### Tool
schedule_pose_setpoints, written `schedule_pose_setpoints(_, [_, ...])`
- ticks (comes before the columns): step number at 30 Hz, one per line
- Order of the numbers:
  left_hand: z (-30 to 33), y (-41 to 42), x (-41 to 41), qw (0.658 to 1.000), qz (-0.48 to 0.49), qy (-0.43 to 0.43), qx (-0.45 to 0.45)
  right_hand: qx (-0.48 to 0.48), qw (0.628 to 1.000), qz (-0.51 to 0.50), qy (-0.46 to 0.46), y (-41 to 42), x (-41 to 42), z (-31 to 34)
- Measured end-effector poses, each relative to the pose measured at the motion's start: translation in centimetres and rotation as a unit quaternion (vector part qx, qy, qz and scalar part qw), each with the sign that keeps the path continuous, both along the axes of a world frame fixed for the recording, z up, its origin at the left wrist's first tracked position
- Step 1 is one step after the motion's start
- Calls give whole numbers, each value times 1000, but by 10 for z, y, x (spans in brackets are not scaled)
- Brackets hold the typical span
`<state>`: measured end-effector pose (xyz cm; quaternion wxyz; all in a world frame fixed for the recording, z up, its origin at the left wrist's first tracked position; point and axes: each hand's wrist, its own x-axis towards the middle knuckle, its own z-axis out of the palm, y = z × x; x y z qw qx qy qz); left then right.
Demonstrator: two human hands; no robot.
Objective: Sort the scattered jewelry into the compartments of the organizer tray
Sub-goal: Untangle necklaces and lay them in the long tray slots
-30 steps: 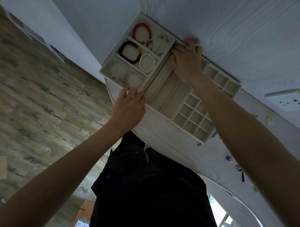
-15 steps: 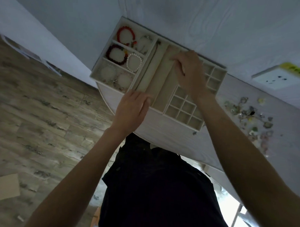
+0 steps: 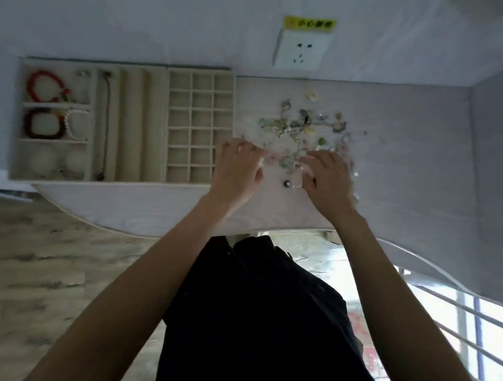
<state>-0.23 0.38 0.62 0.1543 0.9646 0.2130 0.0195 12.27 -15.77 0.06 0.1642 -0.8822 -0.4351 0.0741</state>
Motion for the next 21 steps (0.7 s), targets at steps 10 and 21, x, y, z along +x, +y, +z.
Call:
schedule_pose_setpoints(10, [0, 3, 0, 985, 78, 111, 104, 48, 987, 150, -4, 55, 19, -5])
schedule_pose_setpoints(21, [-5, 9, -36, 988, 146, -32, -35, -87, 921, 365, -106, 122, 22, -14])
